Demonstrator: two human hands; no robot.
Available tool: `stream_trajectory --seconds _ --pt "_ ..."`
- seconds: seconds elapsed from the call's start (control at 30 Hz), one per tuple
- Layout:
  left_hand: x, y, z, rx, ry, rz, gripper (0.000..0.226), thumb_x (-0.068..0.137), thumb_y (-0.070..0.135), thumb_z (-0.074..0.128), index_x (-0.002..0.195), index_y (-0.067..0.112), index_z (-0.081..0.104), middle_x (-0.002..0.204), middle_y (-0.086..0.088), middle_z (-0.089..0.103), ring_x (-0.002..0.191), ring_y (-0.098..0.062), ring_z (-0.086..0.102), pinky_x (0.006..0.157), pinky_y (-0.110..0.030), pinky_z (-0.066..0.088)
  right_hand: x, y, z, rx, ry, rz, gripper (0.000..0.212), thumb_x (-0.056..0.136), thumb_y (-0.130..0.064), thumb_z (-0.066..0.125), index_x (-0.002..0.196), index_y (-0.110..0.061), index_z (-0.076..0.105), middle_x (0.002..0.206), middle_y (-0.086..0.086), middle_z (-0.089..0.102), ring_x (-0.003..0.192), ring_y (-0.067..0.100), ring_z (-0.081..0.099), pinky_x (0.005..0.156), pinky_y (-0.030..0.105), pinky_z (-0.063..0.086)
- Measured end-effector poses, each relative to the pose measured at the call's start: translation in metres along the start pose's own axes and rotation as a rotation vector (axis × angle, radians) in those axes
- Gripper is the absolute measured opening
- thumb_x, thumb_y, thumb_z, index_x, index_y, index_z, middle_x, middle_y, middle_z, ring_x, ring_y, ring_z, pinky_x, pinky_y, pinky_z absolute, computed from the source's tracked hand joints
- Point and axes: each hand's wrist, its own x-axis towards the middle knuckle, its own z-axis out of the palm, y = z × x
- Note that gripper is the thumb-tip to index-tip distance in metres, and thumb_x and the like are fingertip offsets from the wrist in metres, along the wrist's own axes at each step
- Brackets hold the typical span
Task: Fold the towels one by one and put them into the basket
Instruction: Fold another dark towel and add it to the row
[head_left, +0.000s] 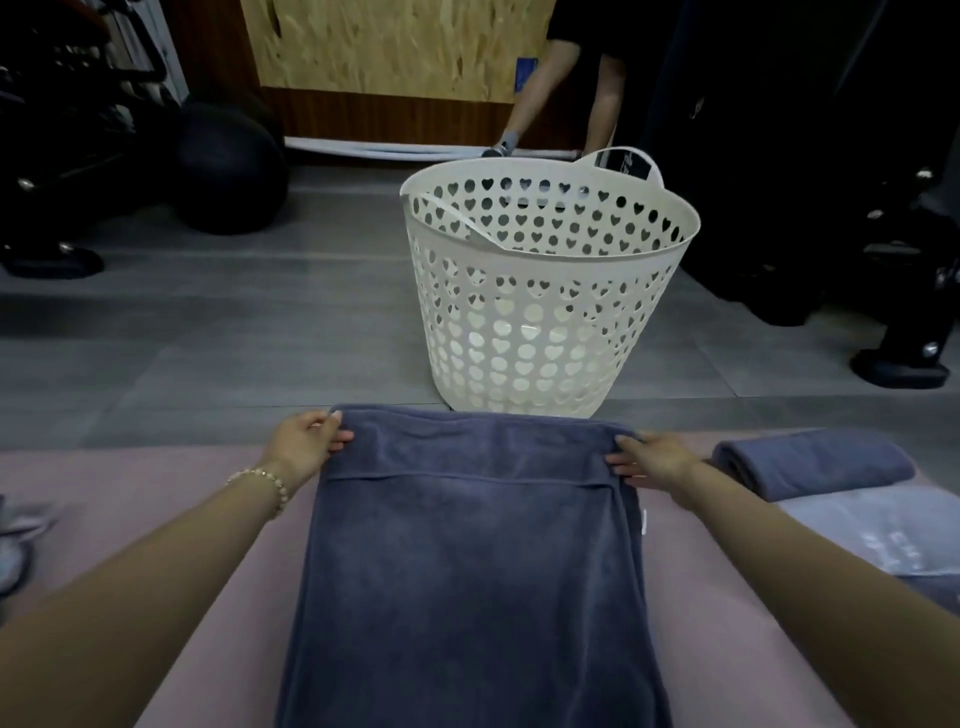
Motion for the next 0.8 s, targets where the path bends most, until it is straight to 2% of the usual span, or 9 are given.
stream_trajectory --seconds 0.07,0.17,0.23,0.3,0.37,0.43,0.63,0.73,0.8 --pt "-0.005 -0.016 0.009 0.058 -0.102 0.002 0.045 0.097 0.017 0.049 0.139 0.005 0.036 0.122 0.001 0.056 0.121 -0.013 0.049 0.096 -0.012 0.036 0.003 0.016 0.009 0.069 -0.027 0.007 0.033 0.099 -0.016 0.046 0.130 -0.006 0.048 0.098 0.010 0.060 0.083 0.021 0.053 0.071 0.029 0.045" --pt "-0.028 -0.053 0.018 0.205 -0.249 -0.046 0.076 0.095 0.026 0.052 0.151 0.010 0.003 0.155 -0.003 0.016 0.144 -0.019 0.015 0.115 -0.027 0.013 -0.003 0.062 0.010 -0.117 -0.093 0.041 0.051 0.096 -0.018 0.054 0.141 -0.006 0.036 0.132 0.018 0.050 0.107 0.025 0.051 0.092 0.034 0.042" --pt "-0.046 -0.090 0.015 0.282 -0.231 -0.066 0.076 0.092 0.026 0.057 0.149 0.005 0.011 0.155 -0.010 0.020 0.143 -0.024 0.021 0.116 -0.031 0.016 -0.012 0.100 0.006 -0.226 -0.145 0.068 0.048 0.092 -0.017 0.060 0.135 -0.006 0.042 0.134 0.016 0.047 0.114 0.025 0.050 0.095 0.032 0.040" --pt "-0.064 -0.126 0.004 0.412 -0.159 -0.091 0.066 0.087 0.037 0.063 0.136 -0.001 0.040 0.136 -0.021 0.046 0.129 -0.032 0.044 0.109 -0.039 0.034 -0.029 0.131 -0.002 -0.230 -0.132 0.092 0.035 0.088 -0.010 0.065 0.119 -0.007 0.050 0.124 0.015 0.051 0.100 0.022 0.053 0.081 0.023 0.044" --pt "-0.080 -0.169 -0.009 0.533 -0.165 -0.092 0.056 0.075 0.068 0.057 0.081 0.013 0.062 0.082 -0.008 0.062 0.080 -0.026 0.061 0.073 -0.034 0.050 -0.051 0.158 -0.010 -0.150 -0.091 0.120 0.030 0.083 0.003 0.066 0.109 -0.003 0.051 0.103 0.017 0.054 0.076 0.019 0.053 0.056 0.013 0.045" --pt "-0.101 -0.194 -0.018 0.532 -0.192 -0.096 0.059 0.063 0.074 0.058 0.055 0.017 0.045 0.057 0.007 0.047 0.055 -0.011 0.044 0.049 -0.023 0.035 -0.074 0.183 -0.015 -0.080 -0.065 0.165 0.030 0.081 0.009 0.066 0.106 0.003 0.052 0.083 0.013 0.052 0.062 0.017 0.048 0.040 0.010 0.040" --pt "-0.155 -0.196 -0.019 0.326 -0.351 -0.270 0.067 0.052 0.058 0.076 0.092 0.005 0.067 0.084 -0.002 0.074 0.080 -0.015 0.070 0.065 -0.022 0.053 -0.114 0.224 -0.016 0.009 -0.106 0.309 0.036 0.077 -0.004 0.075 0.108 0.005 0.059 0.079 0.012 0.061 0.064 0.020 0.057 0.052 0.021 0.050" --pt "-0.170 -0.182 -0.008 0.239 -0.423 -0.372 0.033 0.076 0.031 0.077 0.097 0.007 0.069 0.082 0.002 0.073 0.079 -0.014 0.069 0.065 -0.020 0.053 -0.127 0.224 -0.007 -0.013 -0.175 0.351 0.067 0.049 -0.023 0.093 0.103 0.003 0.064 0.083 0.011 0.071 0.073 0.023 0.065 0.063 0.027 0.053" --pt "-0.180 -0.173 -0.006 0.203 -0.493 -0.437 0.022 0.081 0.025 0.073 0.097 0.011 0.067 0.085 0.003 0.071 0.080 -0.011 0.067 0.060 -0.014 0.051 -0.133 0.226 0.002 -0.012 -0.224 0.364 0.056 0.052 -0.022 0.092 0.096 -0.001 0.065 0.078 0.005 0.072 0.070 0.018 0.068 0.055 0.020 0.052"
